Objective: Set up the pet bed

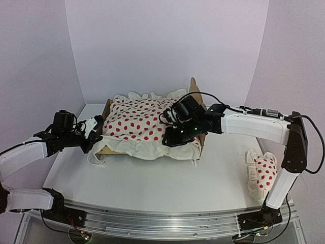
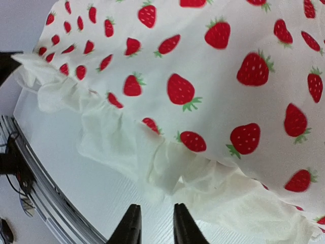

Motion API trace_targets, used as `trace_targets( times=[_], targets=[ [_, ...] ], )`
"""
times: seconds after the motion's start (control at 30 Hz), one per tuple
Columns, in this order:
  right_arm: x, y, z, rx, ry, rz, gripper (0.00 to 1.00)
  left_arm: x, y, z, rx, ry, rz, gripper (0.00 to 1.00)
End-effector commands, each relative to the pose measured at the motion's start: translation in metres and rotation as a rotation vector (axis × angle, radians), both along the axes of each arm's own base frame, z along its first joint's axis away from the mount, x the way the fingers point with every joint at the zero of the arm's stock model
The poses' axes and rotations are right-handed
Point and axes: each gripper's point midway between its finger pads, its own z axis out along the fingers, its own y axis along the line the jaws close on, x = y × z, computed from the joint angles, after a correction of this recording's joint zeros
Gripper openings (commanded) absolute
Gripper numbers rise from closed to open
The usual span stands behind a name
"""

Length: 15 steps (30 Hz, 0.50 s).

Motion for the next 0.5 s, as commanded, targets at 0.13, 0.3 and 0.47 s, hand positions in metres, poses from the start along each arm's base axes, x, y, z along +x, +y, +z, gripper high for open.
trace_targets(
  times=[0.13, 0.3, 0.47],
  targets=[
    [-0.037, -0.043, 0.002, -0.008, 0.013, 0.012, 0.38, -0.002, -0.003, 0.008, 0.003, -0.014, -0.042, 0.12],
    [-0.050, -0.101, -0.004, -0.064, -0.056, -0.096, 0.39, -0.006, -0.014, 0.018, -0.027, -0.018, -0.111, 0.31],
    [-0.057, -0.152, -0.066, -0.199, -0.027, -0.201, 0.34, -0.016, -0.032, 0.039, -0.092, -0.040, -0.231, 0.43]
  ],
)
